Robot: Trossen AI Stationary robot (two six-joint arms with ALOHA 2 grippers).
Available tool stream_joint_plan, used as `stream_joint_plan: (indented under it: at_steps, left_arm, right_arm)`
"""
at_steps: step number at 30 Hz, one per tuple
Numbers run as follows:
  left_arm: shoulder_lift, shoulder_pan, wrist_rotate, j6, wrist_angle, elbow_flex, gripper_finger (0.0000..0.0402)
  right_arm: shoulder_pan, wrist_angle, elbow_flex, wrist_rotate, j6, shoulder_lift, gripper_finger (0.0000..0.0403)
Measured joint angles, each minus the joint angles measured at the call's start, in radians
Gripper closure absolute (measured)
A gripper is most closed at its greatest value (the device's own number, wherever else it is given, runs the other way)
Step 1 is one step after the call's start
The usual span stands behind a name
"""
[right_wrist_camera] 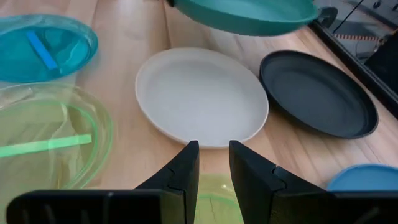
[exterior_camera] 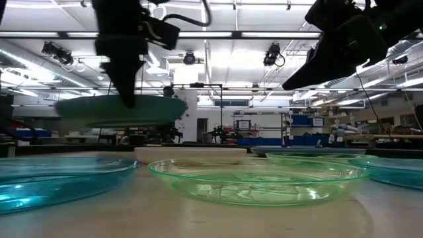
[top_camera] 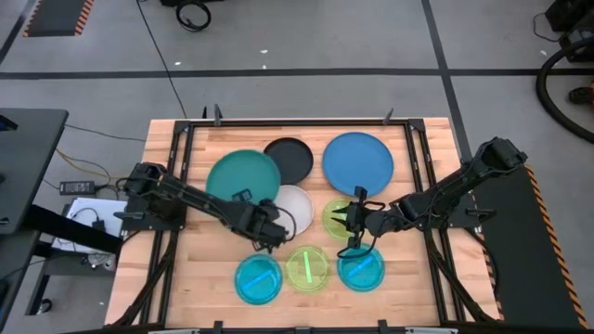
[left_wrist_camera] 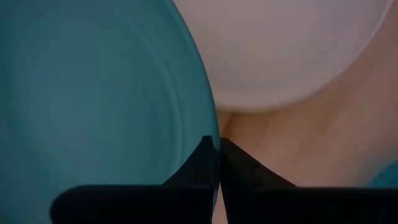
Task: Stack plastic plates
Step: Stack the green plate on the blue plate
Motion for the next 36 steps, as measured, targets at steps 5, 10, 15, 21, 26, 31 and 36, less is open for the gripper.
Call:
stream_joint_plan:
  at_steps: [5, 10, 15, 21, 26, 31, 36]
  left_arm:
    - [0.007, 0.068, -0.003, 0.304, 0.138, 0.0, 0.0388]
    - [0.007, 0.123, -0.001, 0.682, 0.288, 0.0, 0.0388]
    - [0.007, 0.2, 0.031, 0.995, 0.422, 0.0, 0.0388]
    - [0.011, 0.323, 0.236, 1.259, 0.569, 0.0, 0.0388]
    - [0.089, 0.388, 0.284, 1.393, 0.614, 0.046, 0.0388]
    - [0.25, 0.419, 0.327, 1.46, 0.505, 0.225, 0.0388]
    - [0.381, 0.429, 0.338, 1.541, 0.412, 0.415, 0.0388]
  right_arm:
    - [0.008, -0.145, 0.038, -0.006, 0.082, -0.06, 0.0305]
    - [0.002, -0.254, 0.037, -0.006, 0.114, -0.084, 0.0305]
    - [-0.025, -0.338, 0.037, 0.027, 0.149, -0.116, 0.0305]
    - [-0.05, -0.399, 0.037, 0.036, 0.233, -0.219, 0.0305]
    - [-0.053, -0.453, 0.037, 0.025, 0.298, -0.296, 0.0305]
    - [-0.053, -0.476, 0.037, 0.029, 0.314, -0.326, 0.0305]
    - [-0.055, -0.49, 0.037, 0.041, 0.281, -0.334, 0.0305]
